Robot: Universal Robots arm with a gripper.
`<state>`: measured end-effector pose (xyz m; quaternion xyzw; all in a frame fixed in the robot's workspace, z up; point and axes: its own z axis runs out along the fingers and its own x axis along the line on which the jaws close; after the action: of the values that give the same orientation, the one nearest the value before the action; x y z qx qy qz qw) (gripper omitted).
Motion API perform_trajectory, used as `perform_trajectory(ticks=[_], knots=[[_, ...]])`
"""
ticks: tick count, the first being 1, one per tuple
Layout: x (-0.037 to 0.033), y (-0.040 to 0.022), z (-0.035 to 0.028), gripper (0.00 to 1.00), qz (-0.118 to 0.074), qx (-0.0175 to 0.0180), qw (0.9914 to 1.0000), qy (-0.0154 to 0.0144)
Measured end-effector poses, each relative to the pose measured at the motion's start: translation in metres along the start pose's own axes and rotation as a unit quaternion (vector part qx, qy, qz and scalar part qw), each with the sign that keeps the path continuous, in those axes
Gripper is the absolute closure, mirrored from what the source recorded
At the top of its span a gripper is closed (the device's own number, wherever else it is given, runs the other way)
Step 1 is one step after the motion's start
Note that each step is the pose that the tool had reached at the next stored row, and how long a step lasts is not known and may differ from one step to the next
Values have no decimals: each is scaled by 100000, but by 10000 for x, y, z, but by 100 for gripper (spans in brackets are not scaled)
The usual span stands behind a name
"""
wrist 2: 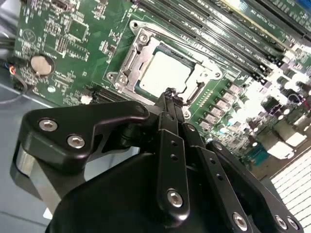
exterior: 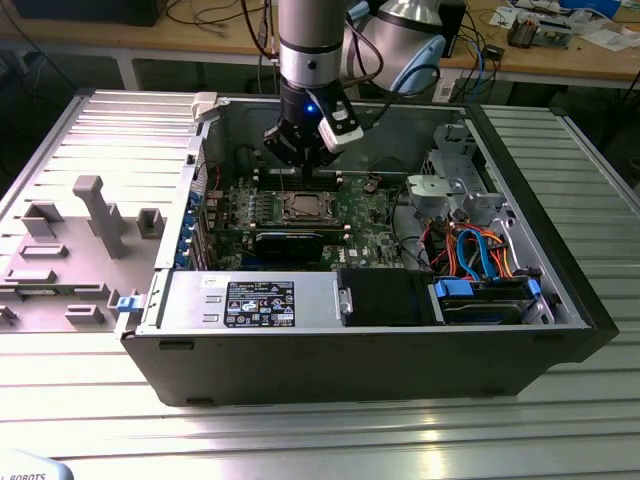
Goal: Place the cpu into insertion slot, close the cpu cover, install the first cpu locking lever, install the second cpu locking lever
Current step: 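Install the first cpu locking lever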
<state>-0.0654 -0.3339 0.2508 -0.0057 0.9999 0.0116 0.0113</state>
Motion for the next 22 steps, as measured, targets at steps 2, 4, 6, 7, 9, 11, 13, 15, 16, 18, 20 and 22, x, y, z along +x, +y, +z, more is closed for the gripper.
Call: perform_trajectory(ticks=[2, 4, 6, 7, 9, 11, 13, 15, 16, 18, 20, 22], knots=[[11, 0, 0, 88, -485, -136, 99999, 8], [52, 0, -1, 88, -510, -290, 99998, 7], [107, 1, -2, 88, -516, -391, 99998, 9], [135, 1, -3, 88, -503, -439, 99998, 2], [137, 2, -3, 88, -514, -453, 99998, 5], [138, 2, -3, 88, -511, -453, 99998, 6], [138, 2, -3, 89, -513, -453, 99998, 6], [138, 2, -3, 89, -516, -456, 99998, 7], [138, 2, -3, 89, -514, -455, 99998, 5], [138, 2, -3, 89, -518, -455, 99998, 7], [146, 2, -3, 89, -509, -459, 99998, 0], [174, 2, -4, 89, -516, -452, 99998, 6]])
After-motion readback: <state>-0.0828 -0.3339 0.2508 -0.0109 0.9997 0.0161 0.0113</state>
